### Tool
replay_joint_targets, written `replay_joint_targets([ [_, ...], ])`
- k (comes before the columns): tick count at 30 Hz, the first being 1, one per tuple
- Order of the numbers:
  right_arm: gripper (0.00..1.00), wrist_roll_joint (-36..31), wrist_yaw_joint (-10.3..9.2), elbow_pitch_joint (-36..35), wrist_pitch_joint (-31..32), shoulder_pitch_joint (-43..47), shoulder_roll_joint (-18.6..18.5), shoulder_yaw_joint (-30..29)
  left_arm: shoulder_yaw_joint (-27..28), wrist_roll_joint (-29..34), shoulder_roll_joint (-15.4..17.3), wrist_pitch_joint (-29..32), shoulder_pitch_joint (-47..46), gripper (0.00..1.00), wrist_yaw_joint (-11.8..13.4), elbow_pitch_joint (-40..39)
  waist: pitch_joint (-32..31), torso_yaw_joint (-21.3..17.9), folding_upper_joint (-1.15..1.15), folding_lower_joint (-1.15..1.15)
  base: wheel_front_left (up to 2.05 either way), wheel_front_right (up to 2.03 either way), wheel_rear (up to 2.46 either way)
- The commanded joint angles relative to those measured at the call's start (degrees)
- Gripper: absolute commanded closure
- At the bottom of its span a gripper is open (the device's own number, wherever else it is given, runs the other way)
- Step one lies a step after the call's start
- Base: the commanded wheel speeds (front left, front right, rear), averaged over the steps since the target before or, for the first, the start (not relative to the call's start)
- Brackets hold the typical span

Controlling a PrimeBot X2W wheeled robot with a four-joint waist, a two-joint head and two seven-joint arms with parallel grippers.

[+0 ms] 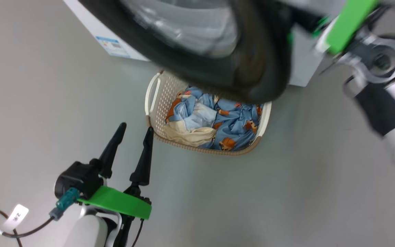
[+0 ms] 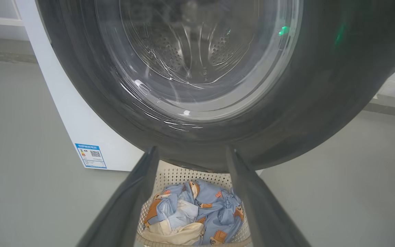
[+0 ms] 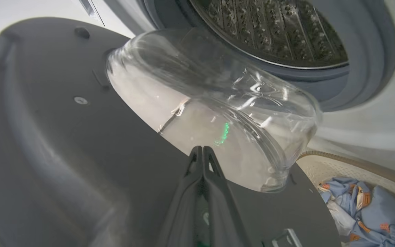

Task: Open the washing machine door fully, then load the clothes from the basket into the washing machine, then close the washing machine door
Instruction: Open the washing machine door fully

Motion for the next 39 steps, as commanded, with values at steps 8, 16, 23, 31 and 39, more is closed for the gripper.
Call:
replay_joint_targets([
  [8,1.00,1.6,0.41,-7.2,1.6,7.2,2.6,3.9,2.6,1.3,1.1,-0.4,2.4,0.00,-0.1,-0.6,-4.2,-2.2,0.00,0.00,0.00,0.00,0.00],
  [16,1.00,2.4,0.41,-11.7,2.0,11.3,3.2,5.8,2.6,1.8,1.1,-0.4,3.9,0.00,-0.1,-0.5,-6.6,-2.1,0.00,0.00,0.00,0.00,0.00],
  [23,1.00,3.1,0.41,-15.2,2.5,15.2,4.9,8.2,3.0,2.3,1.1,-0.4,5.9,0.00,-0.1,-0.6,-9.1,-1.0,0.00,0.00,0.00,0.00,0.00],
  [31,1.00,2.9,0.41,-16.4,2.5,17.6,7.1,10.7,3.8,2.3,1.1,-0.4,7.5,0.00,-0.1,-1.1,-10.7,0.2,0.00,0.00,0.00,0.00,0.00],
  [39,1.00,2.9,0.41,-16.1,1.8,18.6,8.3,11.5,4.3,2.4,1.1,-0.4,7.9,0.00,-0.1,-0.8,-11.8,0.5,0.00,0.00,0.00,0.00,0.00],
])
